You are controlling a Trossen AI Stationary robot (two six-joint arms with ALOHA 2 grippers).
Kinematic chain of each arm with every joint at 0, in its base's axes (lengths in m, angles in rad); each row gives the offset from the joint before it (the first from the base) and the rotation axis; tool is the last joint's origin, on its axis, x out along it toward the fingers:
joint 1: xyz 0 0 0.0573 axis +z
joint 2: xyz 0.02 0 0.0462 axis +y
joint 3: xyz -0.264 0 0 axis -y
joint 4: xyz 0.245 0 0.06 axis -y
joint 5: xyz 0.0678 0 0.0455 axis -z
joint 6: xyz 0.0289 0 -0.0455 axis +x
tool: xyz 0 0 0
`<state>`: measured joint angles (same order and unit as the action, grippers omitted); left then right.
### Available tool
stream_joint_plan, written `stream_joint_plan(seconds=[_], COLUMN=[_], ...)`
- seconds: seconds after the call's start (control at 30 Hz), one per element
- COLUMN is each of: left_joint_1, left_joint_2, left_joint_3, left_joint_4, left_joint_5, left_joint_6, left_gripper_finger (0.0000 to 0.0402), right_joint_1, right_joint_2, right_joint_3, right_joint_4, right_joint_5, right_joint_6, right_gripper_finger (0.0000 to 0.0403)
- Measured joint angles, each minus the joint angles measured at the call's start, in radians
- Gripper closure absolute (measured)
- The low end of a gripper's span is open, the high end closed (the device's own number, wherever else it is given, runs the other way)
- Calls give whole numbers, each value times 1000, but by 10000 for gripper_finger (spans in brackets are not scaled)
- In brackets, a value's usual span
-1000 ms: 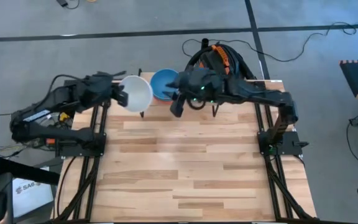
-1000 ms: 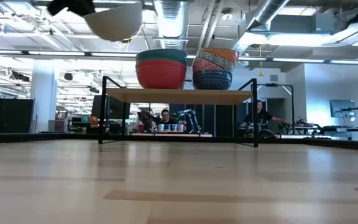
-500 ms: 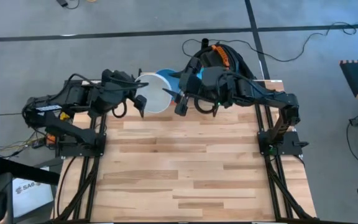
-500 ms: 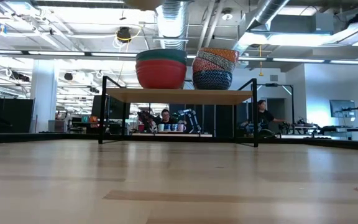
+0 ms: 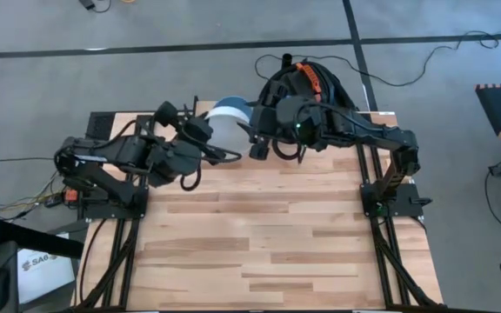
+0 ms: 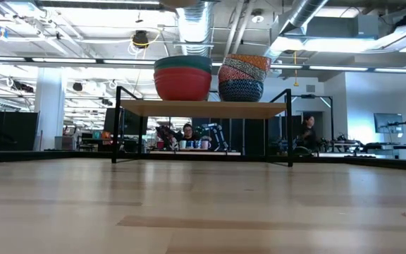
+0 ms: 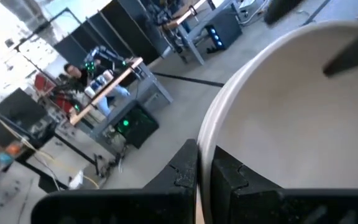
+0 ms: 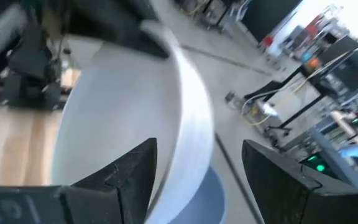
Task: Place and stack bowls onto a shelf
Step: Stack the white bowl on top of the blue bowl on the shelf
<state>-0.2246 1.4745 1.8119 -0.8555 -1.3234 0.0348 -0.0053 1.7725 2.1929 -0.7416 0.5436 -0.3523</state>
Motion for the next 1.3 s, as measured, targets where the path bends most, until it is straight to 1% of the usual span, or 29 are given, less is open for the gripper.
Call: stream_joint_plan(seconds=[0.07, 0.17, 0.3, 0.4, 0.6, 0.7, 0.73, 0.87, 0.97, 1.13, 1.23, 1.3], left_joint_1=[-17, -34, -50, -55, -56, -54, -55, -57, -57, -58, -57, -57], left_joint_2=[9, 11, 11, 11, 18, 24, 26, 25, 15, -55, -97, -119], left_joint_3=[22, 33, 33, 34, 33, 33, 34, 34, 34, 36, 36, 36], left_joint_4=[14, 54, 112, 136, 148, 170, 176, 188, 207, 291, 289, 253], left_joint_5=[-8, -14, -20, -20, -11, 15, 21, 41, 24, 7, 45, 67], left_joint_6=[34, 59, 79, 74, -18, -72, -82, -80, -51, -19, -53, -94], left_gripper_finger=[401, 401, 401, 400, 396, 380, 371, 324, 285, 227, 204, 197], right_joint_1=[-3, -4, -5, -9, -18, -24, -27, -46, -87, -224, -320, -370], right_joint_2=[0, 0, 0, 0, -2, 0, 1, 3, 3, 10, 35, 67], right_joint_3=[0, 0, 0, 0, 1, 0, -1, -2, -2, -1, -1, -1], right_joint_4=[-38, -47, -31, -31, -30, -37, -40, -40, -43, -13, 11, 28], right_joint_5=[-3, -7, -7, 4, 31, 34, 25, -17, -67, -147, -219, -273], right_joint_6=[15, 15, 15, 33, 93, 96, 95, 115, 161, 261, 311, 340], right_gripper_finger=[142, 145, 170, 209, 323, 371, 380, 380, 380, 377, 375, 375])
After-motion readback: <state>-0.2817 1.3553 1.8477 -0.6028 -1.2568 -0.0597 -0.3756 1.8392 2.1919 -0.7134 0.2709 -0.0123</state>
